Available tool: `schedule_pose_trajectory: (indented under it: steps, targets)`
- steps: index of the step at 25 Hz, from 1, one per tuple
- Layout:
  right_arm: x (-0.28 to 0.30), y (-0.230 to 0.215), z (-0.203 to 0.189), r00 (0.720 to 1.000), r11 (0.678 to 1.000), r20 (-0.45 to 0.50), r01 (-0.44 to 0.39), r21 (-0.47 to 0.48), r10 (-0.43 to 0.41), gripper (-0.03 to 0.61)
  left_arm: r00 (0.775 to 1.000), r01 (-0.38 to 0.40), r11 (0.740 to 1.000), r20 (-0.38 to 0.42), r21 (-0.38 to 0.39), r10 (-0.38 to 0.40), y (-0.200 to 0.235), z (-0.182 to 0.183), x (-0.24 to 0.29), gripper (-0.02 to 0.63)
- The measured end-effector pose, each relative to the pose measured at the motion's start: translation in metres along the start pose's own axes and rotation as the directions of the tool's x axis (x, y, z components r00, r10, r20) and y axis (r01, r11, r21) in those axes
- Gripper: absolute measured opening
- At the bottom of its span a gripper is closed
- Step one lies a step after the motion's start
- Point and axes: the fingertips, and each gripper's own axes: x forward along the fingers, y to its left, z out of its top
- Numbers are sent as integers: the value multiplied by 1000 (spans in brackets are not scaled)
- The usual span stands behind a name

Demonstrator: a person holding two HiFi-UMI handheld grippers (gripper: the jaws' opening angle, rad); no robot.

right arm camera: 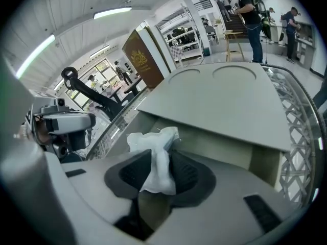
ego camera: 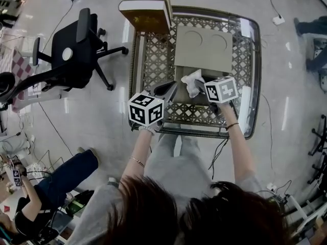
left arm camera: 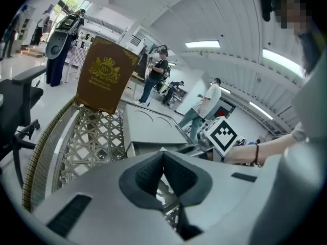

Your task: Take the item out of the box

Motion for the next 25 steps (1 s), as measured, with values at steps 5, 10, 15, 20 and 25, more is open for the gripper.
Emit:
schedule_pose_trajectory:
  steps: [5,10,15,20,25]
  targets:
    - [1,2,-1,1000,1000,-11,-5,-15,5,86,1000,3,1000,-9,-1,-3,-1,-2,3,17]
    - [-6,4,-1,1000,1000,7,-6,10,6,73,1000,3,1000,-10,-1,-3,-3,-1,-1,17]
    - [-20,10,7,998,999,56,-18,39,16,72,1000,0,1000,10,5,0,-6,6,-6,17]
    - [-36,19,15,993,999,112,-37,36,33,71,999,13,1000,30,22,-14,-17,16,-14,17]
    - [-61,27,25,987,999,160,-21,28,16,71,998,31,998,46,60,-34,-32,27,-23,17]
